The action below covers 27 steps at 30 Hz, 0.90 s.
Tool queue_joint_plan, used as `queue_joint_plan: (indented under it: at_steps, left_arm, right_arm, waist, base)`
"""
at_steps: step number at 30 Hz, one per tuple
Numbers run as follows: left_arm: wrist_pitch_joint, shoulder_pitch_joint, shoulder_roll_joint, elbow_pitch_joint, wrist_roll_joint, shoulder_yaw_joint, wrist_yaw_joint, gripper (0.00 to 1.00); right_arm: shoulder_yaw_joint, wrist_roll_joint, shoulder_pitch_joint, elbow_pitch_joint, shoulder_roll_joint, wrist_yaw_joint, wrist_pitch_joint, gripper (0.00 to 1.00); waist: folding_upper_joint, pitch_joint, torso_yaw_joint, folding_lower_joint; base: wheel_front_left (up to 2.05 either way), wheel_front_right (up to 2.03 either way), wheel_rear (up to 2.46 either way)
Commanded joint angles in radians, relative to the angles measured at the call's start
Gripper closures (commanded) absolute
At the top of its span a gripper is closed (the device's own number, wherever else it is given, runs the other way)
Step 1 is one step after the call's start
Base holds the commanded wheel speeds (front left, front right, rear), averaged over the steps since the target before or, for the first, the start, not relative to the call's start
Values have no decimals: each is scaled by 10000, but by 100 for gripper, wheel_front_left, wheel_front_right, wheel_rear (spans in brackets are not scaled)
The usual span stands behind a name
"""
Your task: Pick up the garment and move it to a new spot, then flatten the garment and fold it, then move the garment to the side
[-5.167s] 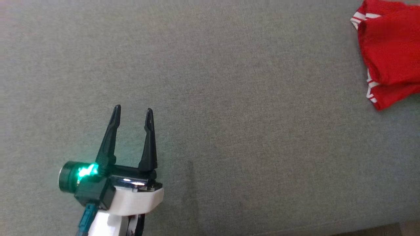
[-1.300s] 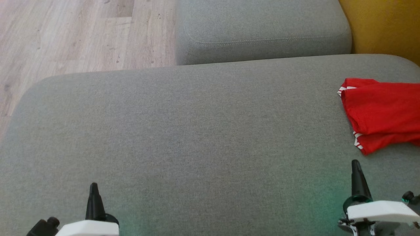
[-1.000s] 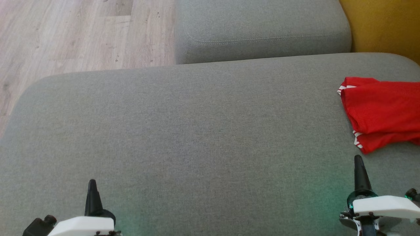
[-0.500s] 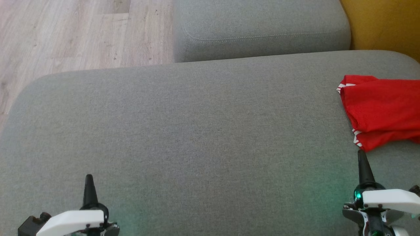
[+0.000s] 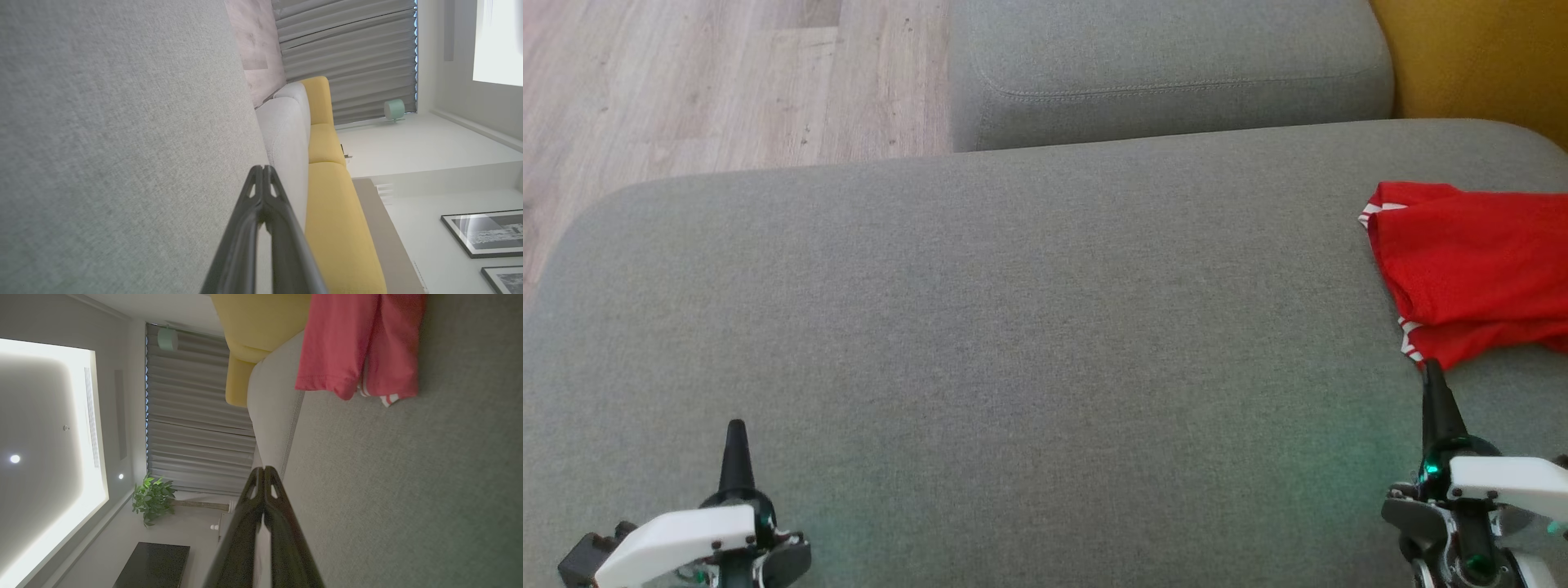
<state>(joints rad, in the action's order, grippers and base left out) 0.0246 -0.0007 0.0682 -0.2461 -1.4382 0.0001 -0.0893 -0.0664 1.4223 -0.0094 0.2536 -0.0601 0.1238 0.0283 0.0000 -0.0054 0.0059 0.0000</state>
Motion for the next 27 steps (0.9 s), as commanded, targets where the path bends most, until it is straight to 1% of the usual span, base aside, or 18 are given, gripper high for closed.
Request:
queue_joint_plan:
  at_steps: [1,16,27]
  left_arm:
    - [90,-590,136,248,-329,368,-115,100]
    - [549,-1031,116,34,-2013,721,-409,100]
    - [597,-1042,81,27,-2004,777,-414,100]
  right_arm:
    - [126,373,-541,-282,-172,61,104,100]
    - [-110,2129,-945,-114,-161,69,552,100]
    - [-159,2125,-956,-107,-129,69,596,100]
  waist:
    - [0,8,-5,0]
    - [0,85,-58,0]
    - [0,86,-58,0]
  base:
    - [0,0,0]
    - [0,0,0]
    - [0,0,0]
